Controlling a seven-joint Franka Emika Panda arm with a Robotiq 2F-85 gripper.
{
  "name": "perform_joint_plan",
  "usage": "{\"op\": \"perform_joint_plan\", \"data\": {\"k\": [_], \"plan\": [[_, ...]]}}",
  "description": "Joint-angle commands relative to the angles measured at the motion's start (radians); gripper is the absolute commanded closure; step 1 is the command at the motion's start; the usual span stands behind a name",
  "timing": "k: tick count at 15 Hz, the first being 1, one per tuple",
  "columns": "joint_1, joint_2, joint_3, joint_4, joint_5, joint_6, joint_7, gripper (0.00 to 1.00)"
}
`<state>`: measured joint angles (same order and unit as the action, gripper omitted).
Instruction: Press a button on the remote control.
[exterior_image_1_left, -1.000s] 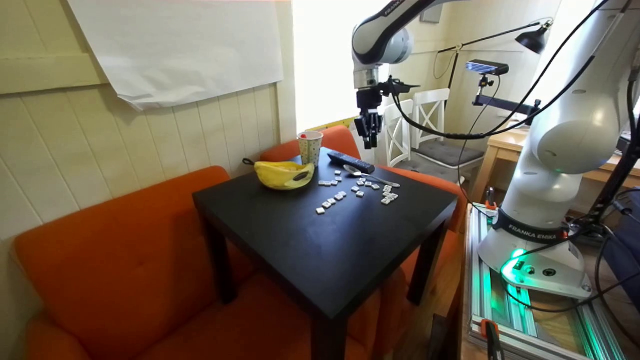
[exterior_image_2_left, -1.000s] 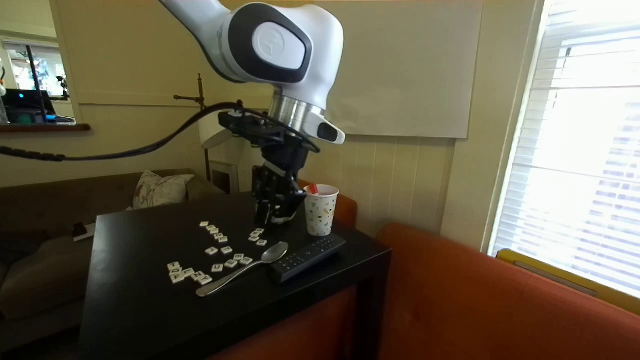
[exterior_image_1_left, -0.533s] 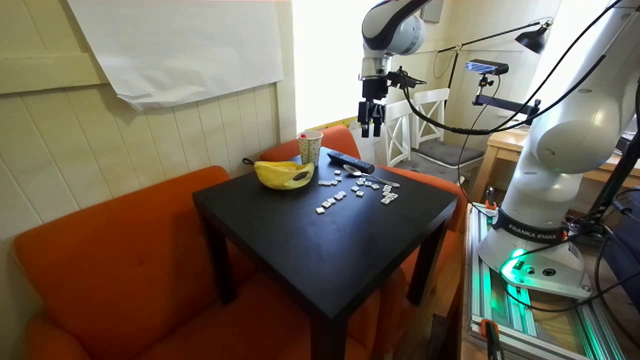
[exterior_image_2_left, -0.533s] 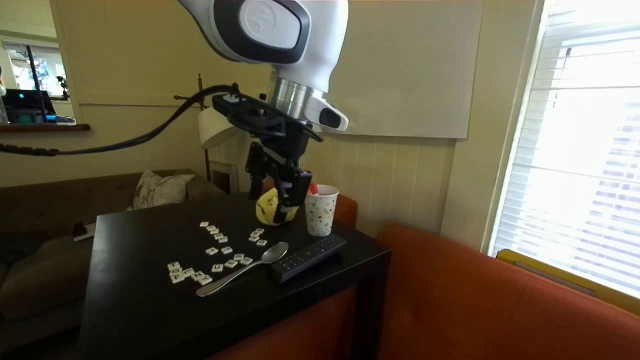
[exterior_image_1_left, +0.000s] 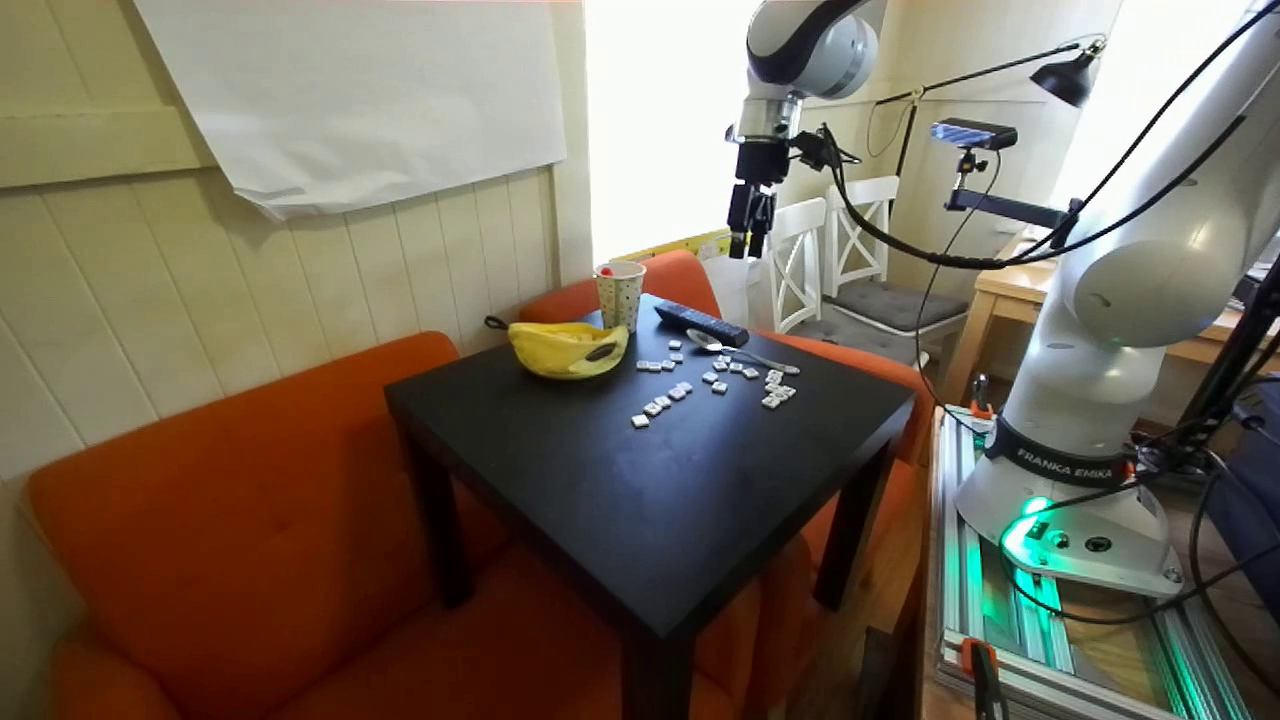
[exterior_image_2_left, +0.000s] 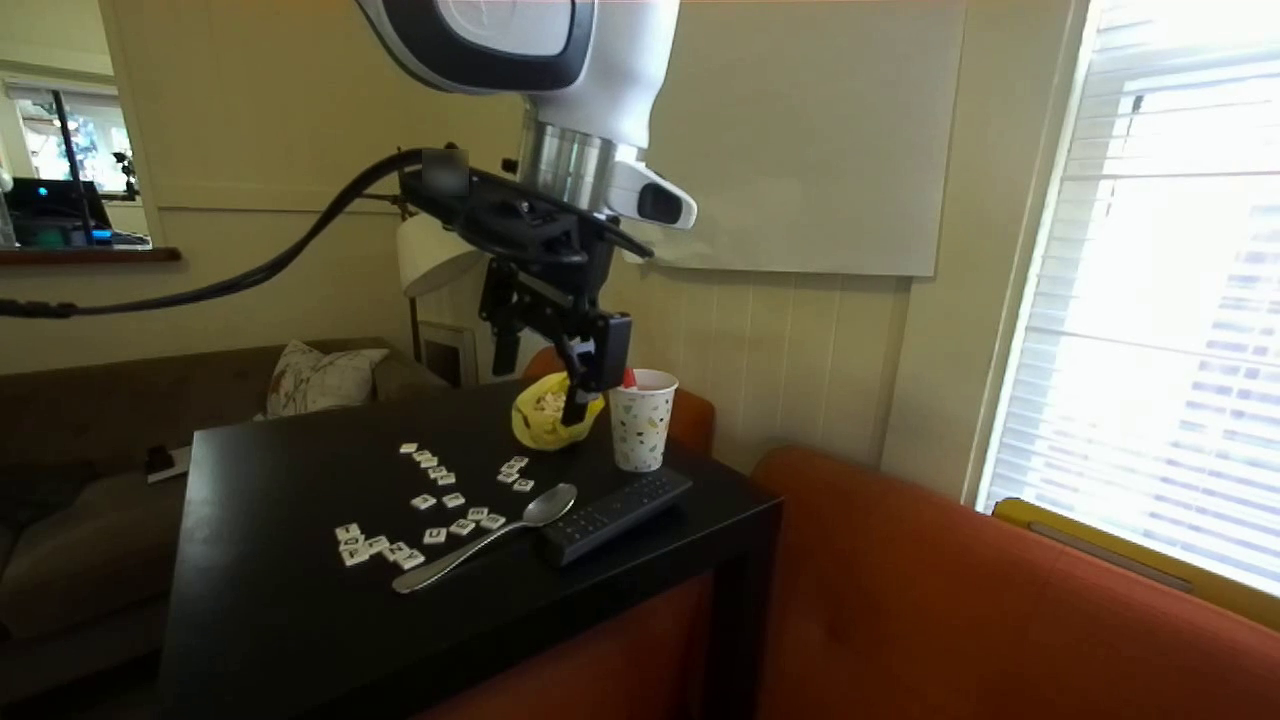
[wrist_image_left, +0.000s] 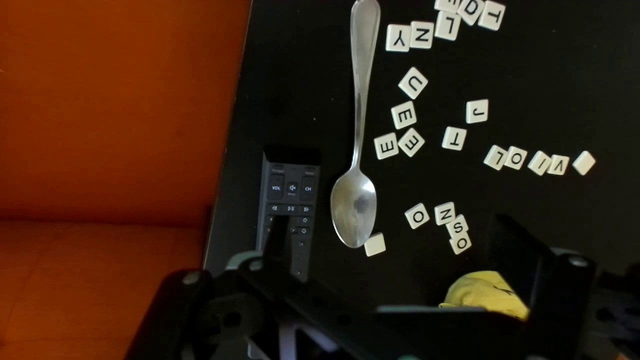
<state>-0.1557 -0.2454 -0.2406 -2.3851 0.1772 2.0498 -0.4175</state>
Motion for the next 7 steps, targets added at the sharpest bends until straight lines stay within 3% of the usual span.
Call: {"op": "perform_joint_plan", "data": {"k": [1,7], "plan": [[0.003,0.001,-0.003,0.002,-0.001,-0.001,0.001,0.0],[0.004,0.006,-0.002,0.002,-0.001,-0.001,0.001,0.0]]}}
